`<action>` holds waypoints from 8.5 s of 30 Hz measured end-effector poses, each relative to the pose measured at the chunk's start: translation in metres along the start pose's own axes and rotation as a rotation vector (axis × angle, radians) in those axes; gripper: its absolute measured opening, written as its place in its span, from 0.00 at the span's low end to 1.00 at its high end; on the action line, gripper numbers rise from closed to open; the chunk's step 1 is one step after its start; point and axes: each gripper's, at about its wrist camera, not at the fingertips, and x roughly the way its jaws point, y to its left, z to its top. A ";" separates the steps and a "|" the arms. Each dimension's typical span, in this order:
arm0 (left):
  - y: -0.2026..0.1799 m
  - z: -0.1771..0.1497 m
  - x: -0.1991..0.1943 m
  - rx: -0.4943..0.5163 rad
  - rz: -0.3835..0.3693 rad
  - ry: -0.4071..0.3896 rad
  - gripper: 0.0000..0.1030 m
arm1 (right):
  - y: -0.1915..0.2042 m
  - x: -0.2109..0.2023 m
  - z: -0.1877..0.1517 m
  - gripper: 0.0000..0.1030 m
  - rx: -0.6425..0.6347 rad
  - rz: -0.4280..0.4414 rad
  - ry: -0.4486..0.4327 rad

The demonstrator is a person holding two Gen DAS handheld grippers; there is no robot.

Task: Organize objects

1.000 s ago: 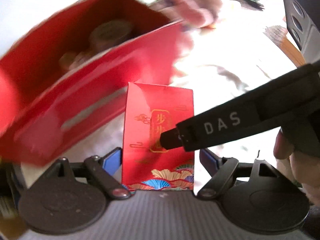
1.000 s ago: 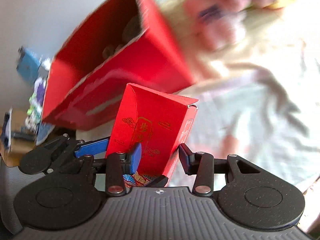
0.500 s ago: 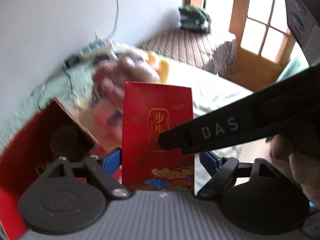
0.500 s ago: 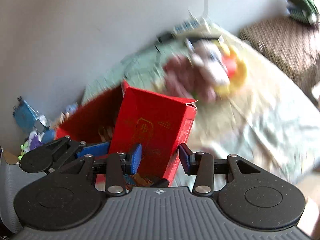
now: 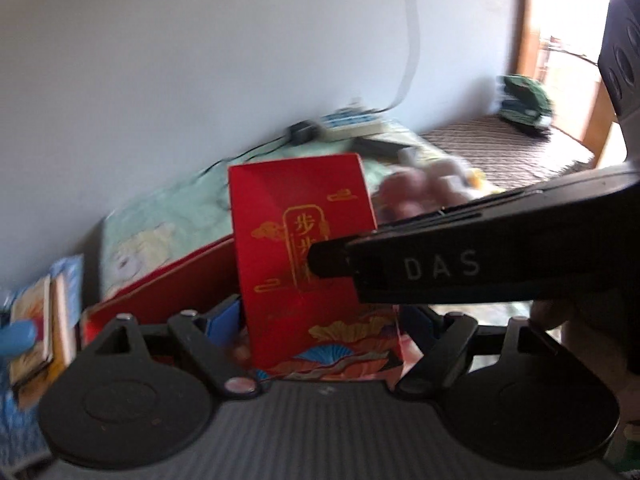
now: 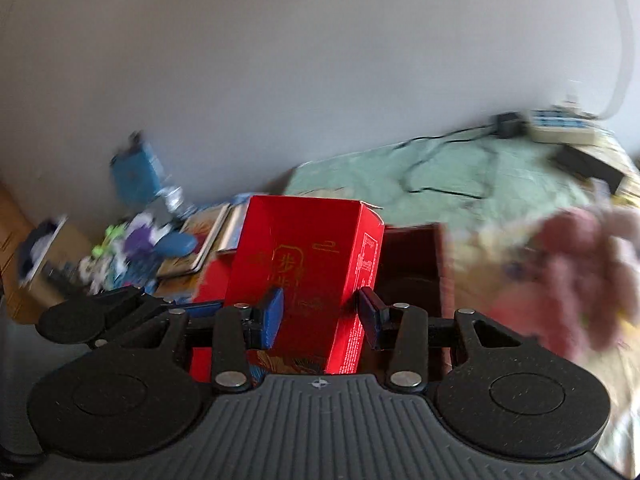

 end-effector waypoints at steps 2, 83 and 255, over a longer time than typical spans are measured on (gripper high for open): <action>0.017 -0.004 0.007 -0.046 0.045 0.021 0.79 | 0.007 0.023 0.003 0.43 -0.024 0.031 0.043; 0.075 -0.057 0.048 -0.285 0.347 0.213 0.87 | -0.003 0.060 -0.038 0.36 0.107 -0.192 0.070; 0.097 -0.057 0.093 -0.408 0.321 0.413 0.98 | 0.000 0.061 -0.044 0.52 0.018 -0.378 0.177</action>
